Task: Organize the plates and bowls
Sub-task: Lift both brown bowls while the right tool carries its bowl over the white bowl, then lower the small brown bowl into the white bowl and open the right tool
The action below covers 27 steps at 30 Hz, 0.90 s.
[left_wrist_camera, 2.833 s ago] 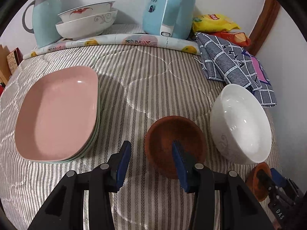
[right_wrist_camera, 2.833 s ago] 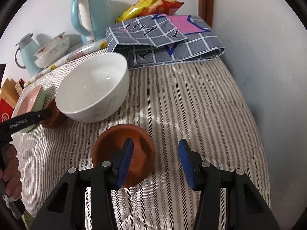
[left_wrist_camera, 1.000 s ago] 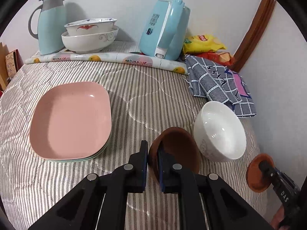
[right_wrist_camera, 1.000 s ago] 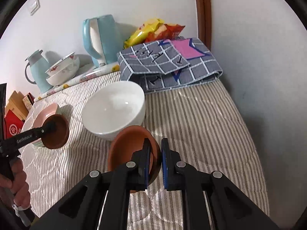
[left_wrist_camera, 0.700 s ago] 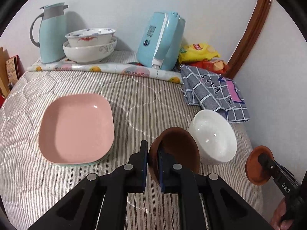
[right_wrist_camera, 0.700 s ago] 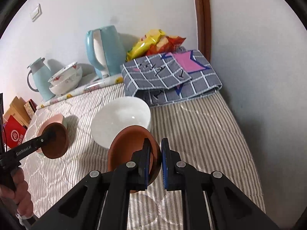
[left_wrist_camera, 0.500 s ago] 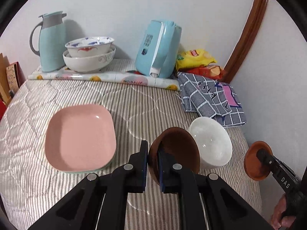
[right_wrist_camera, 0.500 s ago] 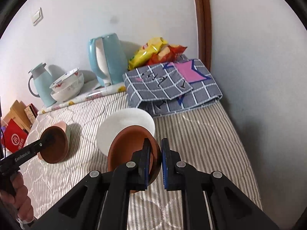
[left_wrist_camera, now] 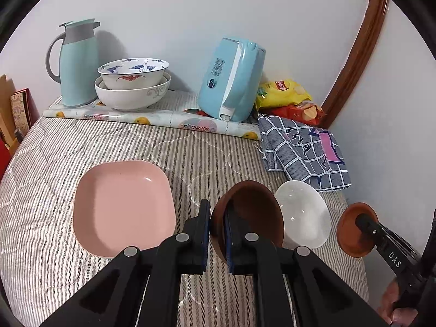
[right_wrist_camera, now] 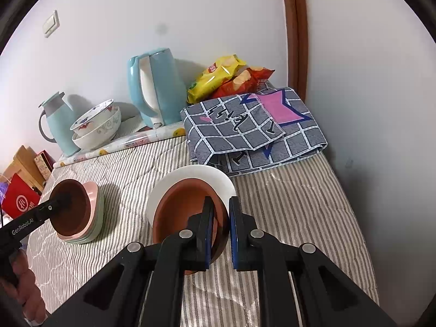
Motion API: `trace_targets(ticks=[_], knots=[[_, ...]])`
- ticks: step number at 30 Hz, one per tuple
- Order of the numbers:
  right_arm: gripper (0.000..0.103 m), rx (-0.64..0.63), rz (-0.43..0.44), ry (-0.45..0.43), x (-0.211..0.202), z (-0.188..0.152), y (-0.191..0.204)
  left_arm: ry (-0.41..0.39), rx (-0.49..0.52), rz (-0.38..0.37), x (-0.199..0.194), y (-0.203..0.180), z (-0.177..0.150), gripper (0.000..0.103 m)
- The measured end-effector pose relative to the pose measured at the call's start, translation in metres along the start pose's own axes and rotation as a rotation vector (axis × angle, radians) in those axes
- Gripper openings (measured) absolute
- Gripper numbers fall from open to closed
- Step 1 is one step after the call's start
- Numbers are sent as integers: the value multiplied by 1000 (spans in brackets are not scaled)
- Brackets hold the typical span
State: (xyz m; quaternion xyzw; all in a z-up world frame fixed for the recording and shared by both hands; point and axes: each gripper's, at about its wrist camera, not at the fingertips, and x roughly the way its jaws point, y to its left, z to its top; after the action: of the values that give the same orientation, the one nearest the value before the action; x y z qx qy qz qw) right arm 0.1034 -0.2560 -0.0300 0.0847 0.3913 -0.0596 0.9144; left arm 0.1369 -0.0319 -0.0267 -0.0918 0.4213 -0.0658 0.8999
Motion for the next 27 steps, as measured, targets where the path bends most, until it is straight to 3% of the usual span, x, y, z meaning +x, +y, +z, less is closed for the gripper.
trace_targets(ticks=[27], knots=[[11,-33,17,87,65,12,18,30,-66,40,37,31,23,10]])
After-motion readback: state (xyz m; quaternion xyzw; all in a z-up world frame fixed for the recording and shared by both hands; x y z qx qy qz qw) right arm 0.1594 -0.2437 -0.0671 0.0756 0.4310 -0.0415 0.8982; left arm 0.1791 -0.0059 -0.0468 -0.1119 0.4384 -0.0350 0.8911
